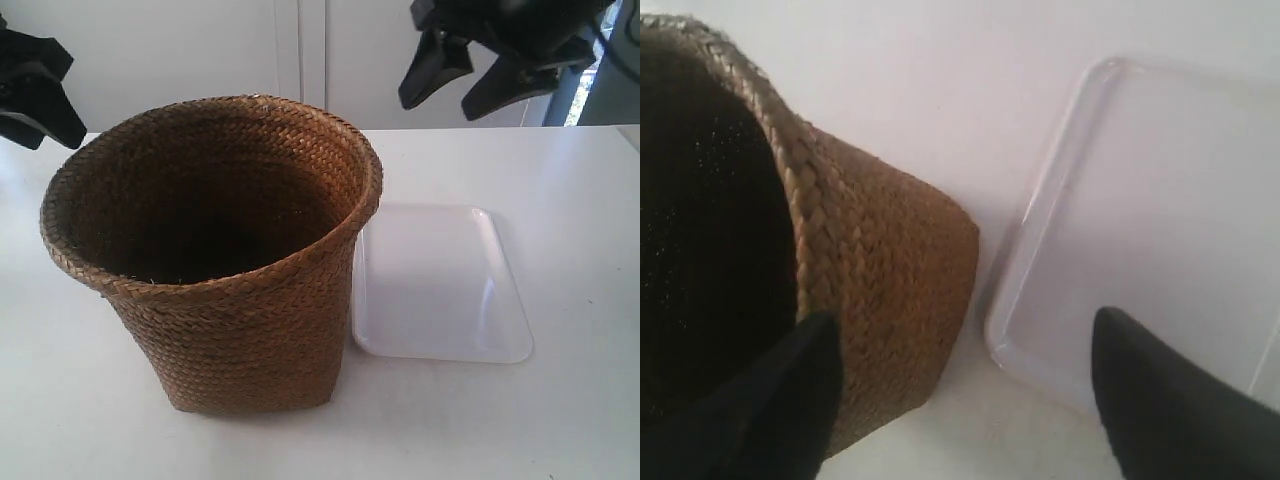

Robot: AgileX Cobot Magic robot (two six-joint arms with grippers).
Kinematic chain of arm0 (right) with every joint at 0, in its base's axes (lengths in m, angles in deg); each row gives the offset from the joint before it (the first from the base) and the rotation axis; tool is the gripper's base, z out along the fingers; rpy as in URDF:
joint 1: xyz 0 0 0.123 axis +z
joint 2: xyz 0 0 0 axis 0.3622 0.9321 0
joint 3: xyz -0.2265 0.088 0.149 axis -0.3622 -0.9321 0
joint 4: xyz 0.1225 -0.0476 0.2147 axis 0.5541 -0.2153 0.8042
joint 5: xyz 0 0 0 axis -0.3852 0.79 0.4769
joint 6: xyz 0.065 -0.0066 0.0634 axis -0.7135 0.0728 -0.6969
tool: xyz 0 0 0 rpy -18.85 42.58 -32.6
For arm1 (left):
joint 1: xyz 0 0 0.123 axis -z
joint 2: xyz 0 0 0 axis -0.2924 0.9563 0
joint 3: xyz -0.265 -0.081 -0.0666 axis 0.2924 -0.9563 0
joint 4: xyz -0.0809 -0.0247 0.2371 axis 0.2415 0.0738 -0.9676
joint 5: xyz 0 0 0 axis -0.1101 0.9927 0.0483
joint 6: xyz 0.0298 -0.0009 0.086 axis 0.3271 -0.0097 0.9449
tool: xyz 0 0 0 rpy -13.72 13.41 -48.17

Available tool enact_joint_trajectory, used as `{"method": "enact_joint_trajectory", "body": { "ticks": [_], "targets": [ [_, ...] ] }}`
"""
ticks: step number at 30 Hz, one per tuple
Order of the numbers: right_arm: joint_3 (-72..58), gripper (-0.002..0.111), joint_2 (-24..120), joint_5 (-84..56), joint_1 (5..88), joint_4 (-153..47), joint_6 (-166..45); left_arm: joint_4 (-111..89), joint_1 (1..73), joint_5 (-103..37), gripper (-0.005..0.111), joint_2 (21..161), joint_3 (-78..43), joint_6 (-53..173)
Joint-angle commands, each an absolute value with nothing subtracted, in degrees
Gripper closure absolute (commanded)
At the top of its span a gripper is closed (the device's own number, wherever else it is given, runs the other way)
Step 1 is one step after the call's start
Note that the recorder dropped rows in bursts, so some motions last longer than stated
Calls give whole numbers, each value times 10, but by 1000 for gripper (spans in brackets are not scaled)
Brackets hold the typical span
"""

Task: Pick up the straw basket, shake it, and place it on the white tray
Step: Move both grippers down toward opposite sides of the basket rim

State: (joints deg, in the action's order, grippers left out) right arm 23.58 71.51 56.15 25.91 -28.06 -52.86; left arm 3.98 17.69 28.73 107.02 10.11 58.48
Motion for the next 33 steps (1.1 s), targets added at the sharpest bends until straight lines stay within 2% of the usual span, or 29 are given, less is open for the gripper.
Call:
{"method": "enact_joint_trajectory", "body": {
  "ticks": [1,33],
  "targets": [
    [235,42,733,553,292,-274,-521,55,177,291,53,1067,103,592],
    [236,42,797,562,339,-279,-529,111,177,239,53,1127,63,637]
  ]
}}
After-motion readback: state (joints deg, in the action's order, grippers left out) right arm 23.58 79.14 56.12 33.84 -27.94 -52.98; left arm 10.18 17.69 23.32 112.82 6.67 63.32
